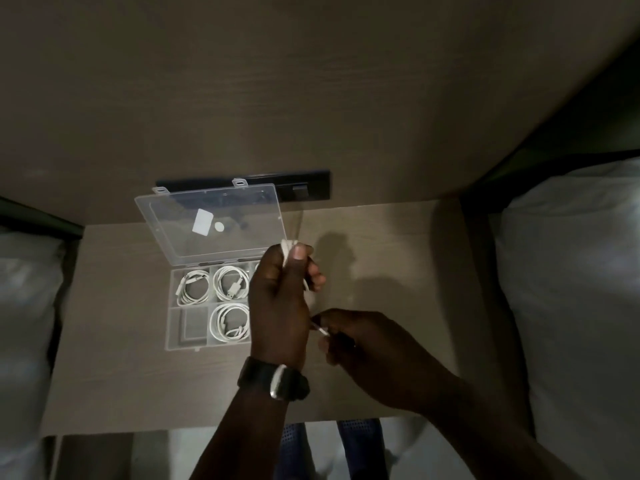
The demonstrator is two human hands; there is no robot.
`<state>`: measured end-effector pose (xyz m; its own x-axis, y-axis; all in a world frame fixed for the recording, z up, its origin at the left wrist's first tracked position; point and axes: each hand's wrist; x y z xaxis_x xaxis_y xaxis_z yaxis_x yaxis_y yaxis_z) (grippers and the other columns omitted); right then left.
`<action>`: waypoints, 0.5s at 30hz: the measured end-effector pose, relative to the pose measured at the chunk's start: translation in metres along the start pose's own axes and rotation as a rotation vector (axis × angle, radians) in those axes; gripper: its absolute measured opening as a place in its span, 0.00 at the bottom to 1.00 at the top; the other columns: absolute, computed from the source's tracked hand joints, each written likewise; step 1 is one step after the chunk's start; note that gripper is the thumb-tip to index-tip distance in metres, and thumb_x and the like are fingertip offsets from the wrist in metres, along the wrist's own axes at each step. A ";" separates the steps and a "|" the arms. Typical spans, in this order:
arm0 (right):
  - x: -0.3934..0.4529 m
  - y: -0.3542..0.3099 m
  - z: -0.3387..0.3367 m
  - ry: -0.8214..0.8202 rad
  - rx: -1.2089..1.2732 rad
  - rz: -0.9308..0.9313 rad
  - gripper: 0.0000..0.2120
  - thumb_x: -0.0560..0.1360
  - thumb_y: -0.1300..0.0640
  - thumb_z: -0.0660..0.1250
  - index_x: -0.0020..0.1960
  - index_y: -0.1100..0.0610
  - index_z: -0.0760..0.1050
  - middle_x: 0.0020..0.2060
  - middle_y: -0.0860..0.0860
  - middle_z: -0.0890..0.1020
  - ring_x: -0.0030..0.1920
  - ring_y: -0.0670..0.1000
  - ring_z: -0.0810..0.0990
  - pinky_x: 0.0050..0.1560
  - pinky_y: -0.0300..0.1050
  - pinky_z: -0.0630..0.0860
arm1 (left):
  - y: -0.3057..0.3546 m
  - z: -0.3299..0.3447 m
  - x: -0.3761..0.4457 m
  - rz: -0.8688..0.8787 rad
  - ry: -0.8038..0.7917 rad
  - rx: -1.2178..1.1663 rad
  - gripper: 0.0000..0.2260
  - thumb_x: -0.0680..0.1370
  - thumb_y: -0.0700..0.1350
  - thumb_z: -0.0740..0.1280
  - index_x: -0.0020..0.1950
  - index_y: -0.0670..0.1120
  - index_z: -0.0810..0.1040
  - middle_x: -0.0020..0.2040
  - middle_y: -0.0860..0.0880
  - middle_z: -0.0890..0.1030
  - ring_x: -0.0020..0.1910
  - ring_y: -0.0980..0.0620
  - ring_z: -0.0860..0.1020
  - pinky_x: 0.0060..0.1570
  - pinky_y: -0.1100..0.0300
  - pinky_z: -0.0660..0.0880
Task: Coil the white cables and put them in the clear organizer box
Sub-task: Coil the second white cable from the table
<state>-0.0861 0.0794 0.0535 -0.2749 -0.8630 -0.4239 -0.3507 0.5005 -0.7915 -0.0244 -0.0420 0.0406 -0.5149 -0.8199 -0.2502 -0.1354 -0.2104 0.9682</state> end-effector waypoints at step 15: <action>0.011 0.006 -0.001 0.273 0.608 -0.093 0.04 0.69 0.68 0.75 0.44 0.63 0.83 0.54 0.51 0.81 0.53 0.45 0.81 0.49 0.42 0.80 | 0.015 -0.032 -0.024 -0.405 -0.323 0.115 0.12 0.79 0.50 0.60 0.37 0.49 0.73 0.24 0.57 0.74 0.24 0.60 0.71 0.25 0.66 0.66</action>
<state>-0.0924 0.0729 0.0441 -0.5124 -0.8123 -0.2785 0.1606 0.2279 -0.9603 0.0129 -0.0430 0.0615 -0.6338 -0.4754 -0.6101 -0.4607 -0.4016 0.7915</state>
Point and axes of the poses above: each hand's wrist, its own x-axis towards the middle knuckle, its own z-axis out of the palm, y = z × x
